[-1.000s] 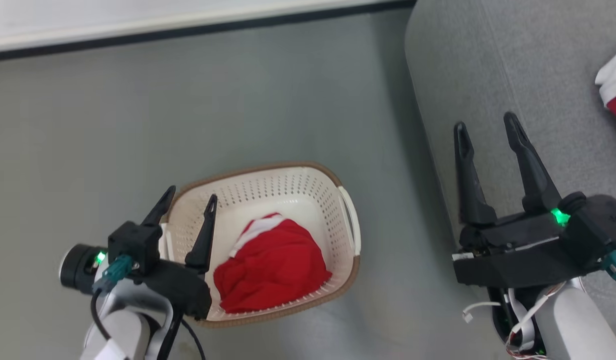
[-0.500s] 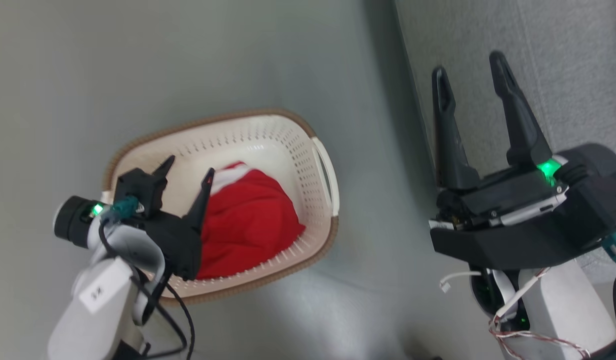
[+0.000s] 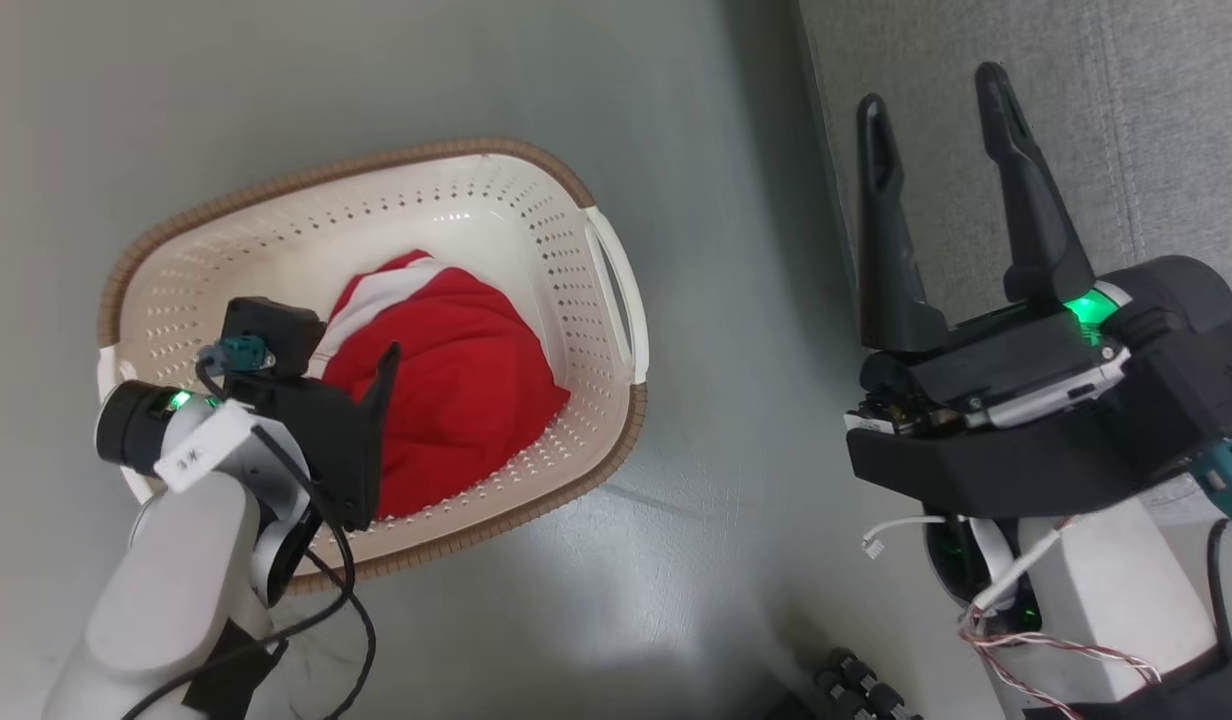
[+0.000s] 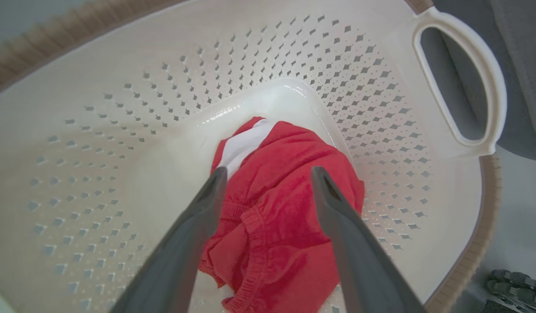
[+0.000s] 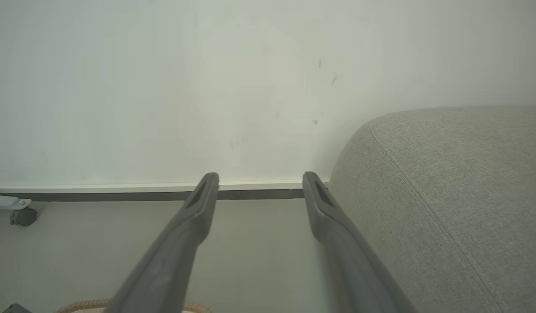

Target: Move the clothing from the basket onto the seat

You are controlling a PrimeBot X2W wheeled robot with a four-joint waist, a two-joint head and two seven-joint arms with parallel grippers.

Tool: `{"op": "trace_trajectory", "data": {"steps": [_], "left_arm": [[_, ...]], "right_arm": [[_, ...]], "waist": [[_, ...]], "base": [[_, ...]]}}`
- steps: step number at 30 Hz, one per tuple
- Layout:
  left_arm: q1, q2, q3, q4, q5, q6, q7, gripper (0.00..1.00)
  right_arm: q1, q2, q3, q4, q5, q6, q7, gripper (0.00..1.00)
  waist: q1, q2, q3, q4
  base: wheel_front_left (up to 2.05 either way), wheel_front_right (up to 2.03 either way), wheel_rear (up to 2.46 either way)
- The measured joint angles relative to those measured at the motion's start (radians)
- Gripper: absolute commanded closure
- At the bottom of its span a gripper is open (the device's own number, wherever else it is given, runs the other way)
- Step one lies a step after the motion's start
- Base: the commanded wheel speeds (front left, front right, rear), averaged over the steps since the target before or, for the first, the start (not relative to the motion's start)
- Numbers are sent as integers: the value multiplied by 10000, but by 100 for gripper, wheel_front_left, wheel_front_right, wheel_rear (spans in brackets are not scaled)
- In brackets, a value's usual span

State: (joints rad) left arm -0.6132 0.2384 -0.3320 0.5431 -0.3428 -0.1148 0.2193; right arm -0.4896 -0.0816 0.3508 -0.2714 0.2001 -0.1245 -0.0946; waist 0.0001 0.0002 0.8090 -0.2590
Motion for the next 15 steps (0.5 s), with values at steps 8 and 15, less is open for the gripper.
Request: {"op": "trace_trajectory", "data": {"steps": [8,15], "left_arm": [[-560,-190,-92,911,-318,-29,359,0],[-1010,-213,-226,1578,-489,-88,690,0]], "right_arm": [[-113,36,180,138,-2,0,-188,0],[-113,75,313,123,-13,0,-301,0]], "waist": [[-1,-1,317,-83],[-1,-1,625,-197]], "base": [[0,0,0],[0,0,0]]}}
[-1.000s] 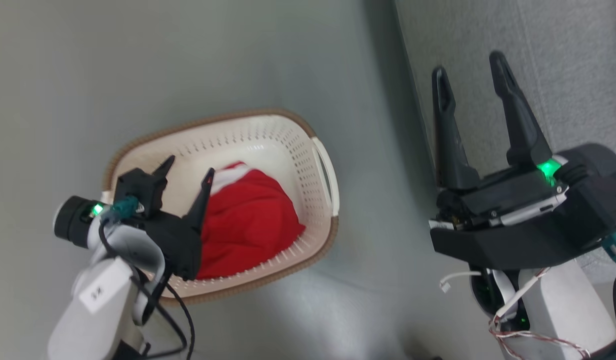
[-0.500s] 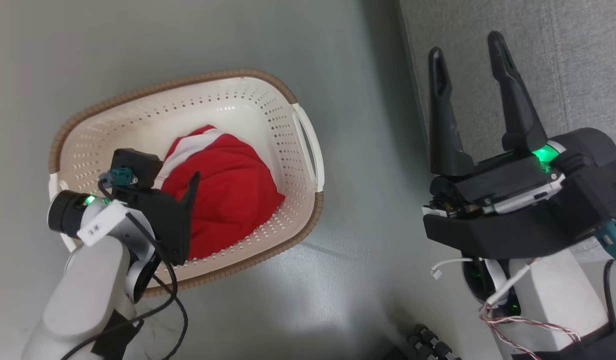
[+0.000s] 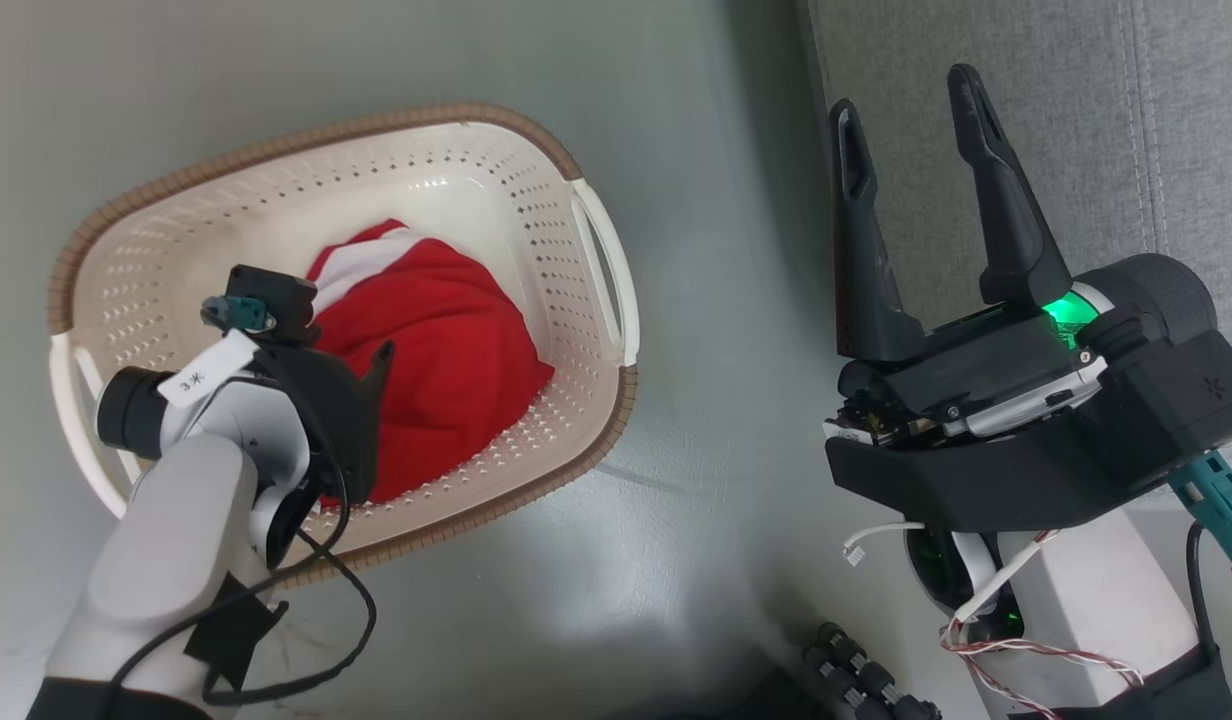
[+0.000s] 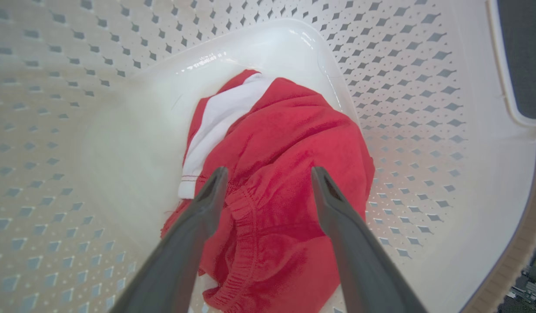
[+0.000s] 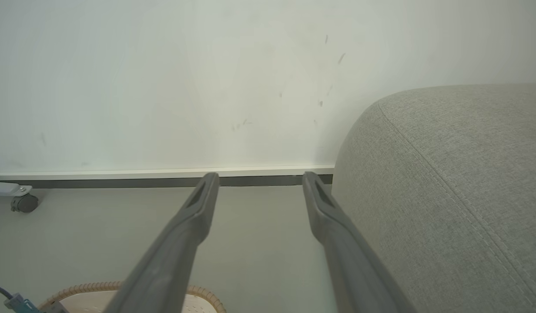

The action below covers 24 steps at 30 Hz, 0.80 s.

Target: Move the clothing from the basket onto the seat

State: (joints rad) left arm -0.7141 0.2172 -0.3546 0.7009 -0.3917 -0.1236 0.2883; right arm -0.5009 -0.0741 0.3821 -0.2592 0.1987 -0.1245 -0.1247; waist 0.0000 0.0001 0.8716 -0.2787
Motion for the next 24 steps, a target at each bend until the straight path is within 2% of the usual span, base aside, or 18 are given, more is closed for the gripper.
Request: {"op": "trace_trajectory", "data": {"steps": [24], "left_arm": [[-1110,259,15,1580,-930,-13,357,0]], "right_arm": [[29,98,174,-211,-71,0,-322,0]], "waist": [[0,0,1001,-414]], "base": [[0,0,0]]}}
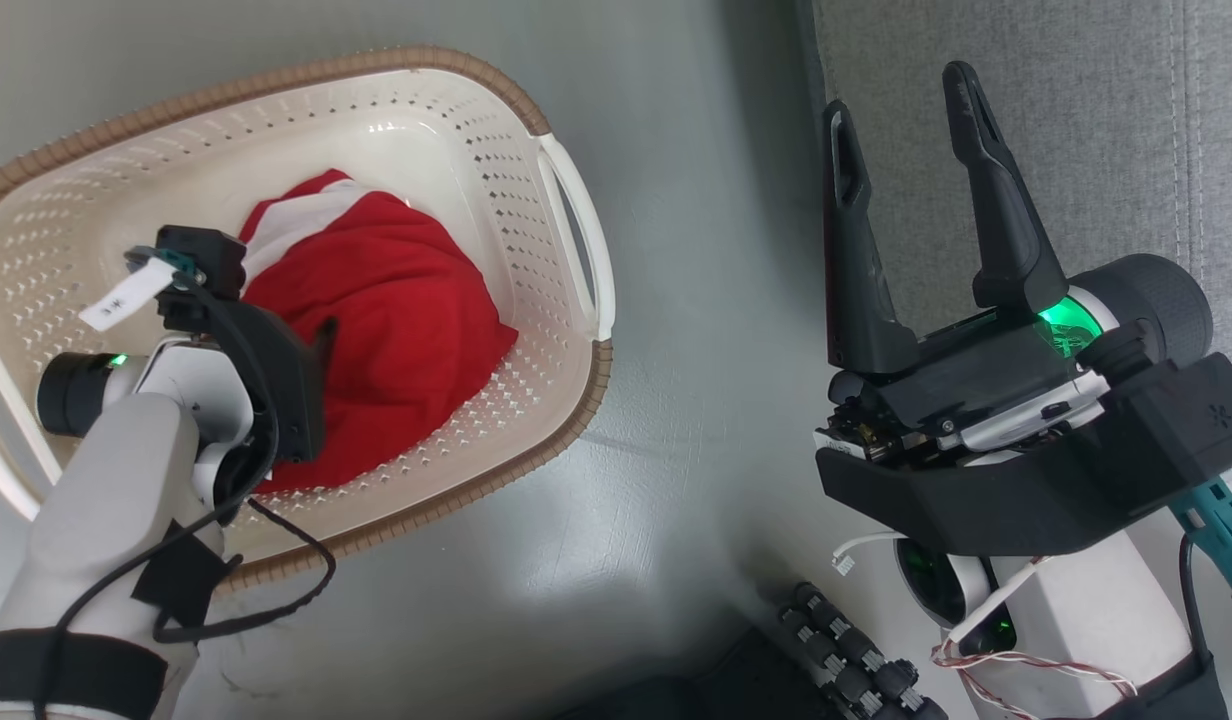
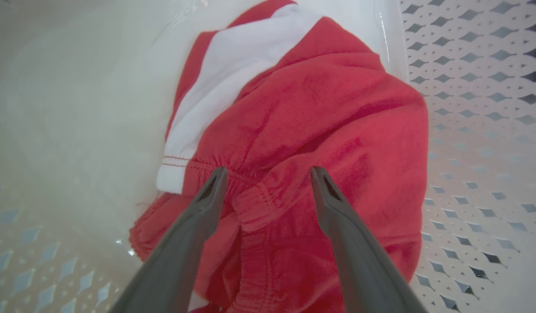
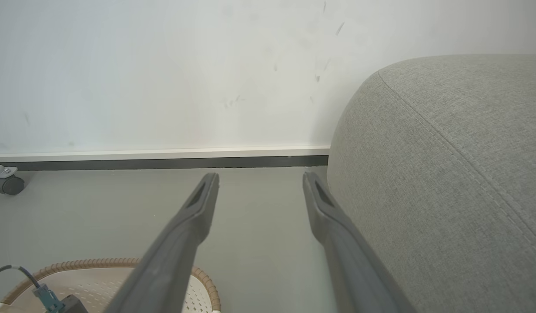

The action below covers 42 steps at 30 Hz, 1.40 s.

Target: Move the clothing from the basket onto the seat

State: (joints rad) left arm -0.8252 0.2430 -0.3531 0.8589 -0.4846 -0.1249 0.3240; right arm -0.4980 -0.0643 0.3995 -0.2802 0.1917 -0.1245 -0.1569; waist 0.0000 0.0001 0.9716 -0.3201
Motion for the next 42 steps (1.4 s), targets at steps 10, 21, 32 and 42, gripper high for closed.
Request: {"op": "trace_trajectory", "data": {"steps": [10,21,32,42], "left_arm": [[-318,75,-167,483,-251,-71,238,0],[-565,31,-397,901,-700,-71,359,100],[-570,-282,-673,1110,-849,-71,59,100],[-447,-627,-1051,918,-867,-71,-1087,100]], "right_arm": [[24,25,-46,-31,-4,0,-86,0],[25,38,-94,-12,-35,0,-169,0],[4,58,-192,347,-35,0,-295,0],[-57,-88,-366,1108,-75,8,-351,0]], "waist": [[1,0,285,-78],[0,-2,354,-57],[-1,-2,52,126],[-1,-2,-737,490]], "base": [[0,0,0],[0,0,0],[0,0,0],[0,0,0]]}}
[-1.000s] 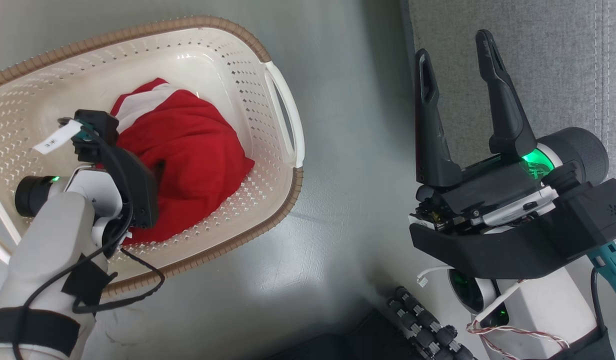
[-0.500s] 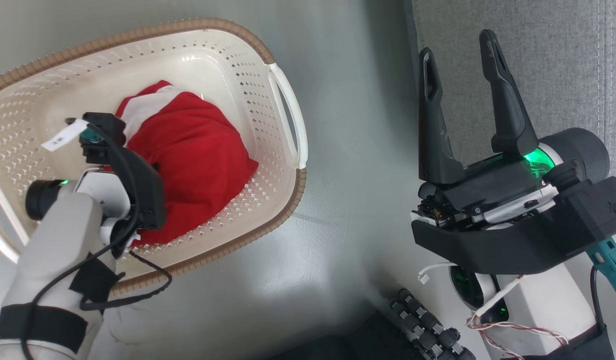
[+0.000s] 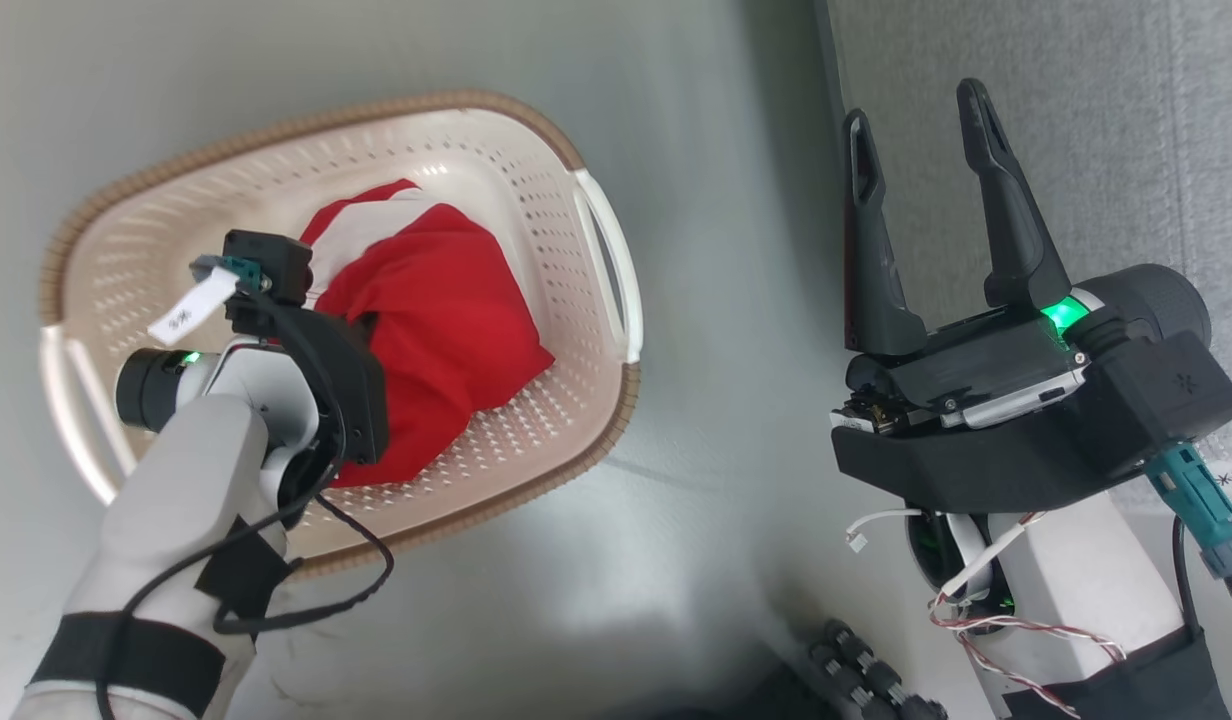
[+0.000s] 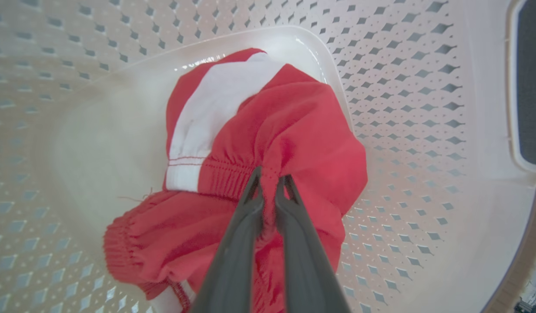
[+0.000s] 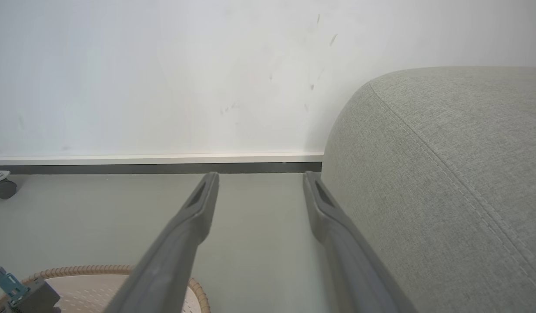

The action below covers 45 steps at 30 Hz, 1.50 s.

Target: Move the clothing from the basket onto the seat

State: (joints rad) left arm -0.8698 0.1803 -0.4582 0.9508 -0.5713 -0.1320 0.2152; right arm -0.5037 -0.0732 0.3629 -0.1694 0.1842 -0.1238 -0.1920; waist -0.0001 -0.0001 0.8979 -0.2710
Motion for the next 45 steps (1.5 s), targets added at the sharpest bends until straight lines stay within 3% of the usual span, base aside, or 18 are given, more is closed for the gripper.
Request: {"op": "trace_trajectory", "data": {"steps": [15,29,45], "left_arm": [[676,-173,-520,-784,36,0,-2207,100],[1904,-224,-341,-1580,8,0,-4182,100],[3917,-54,31,-3137,-73,322,-4583,100]], "right_arm": [[69,-560,-263,1143,10,155,-25,0],[798,-788,-401,2011,288,362,75,0],[2364,-1051,-464,2821,915,629,261,0]], "waist": [[-1,0,-1969,894],[0,1,-4057,1726],[0,0,-6662,2431]], "base": [[0,0,0],[0,0,0],[0,0,0]]}}
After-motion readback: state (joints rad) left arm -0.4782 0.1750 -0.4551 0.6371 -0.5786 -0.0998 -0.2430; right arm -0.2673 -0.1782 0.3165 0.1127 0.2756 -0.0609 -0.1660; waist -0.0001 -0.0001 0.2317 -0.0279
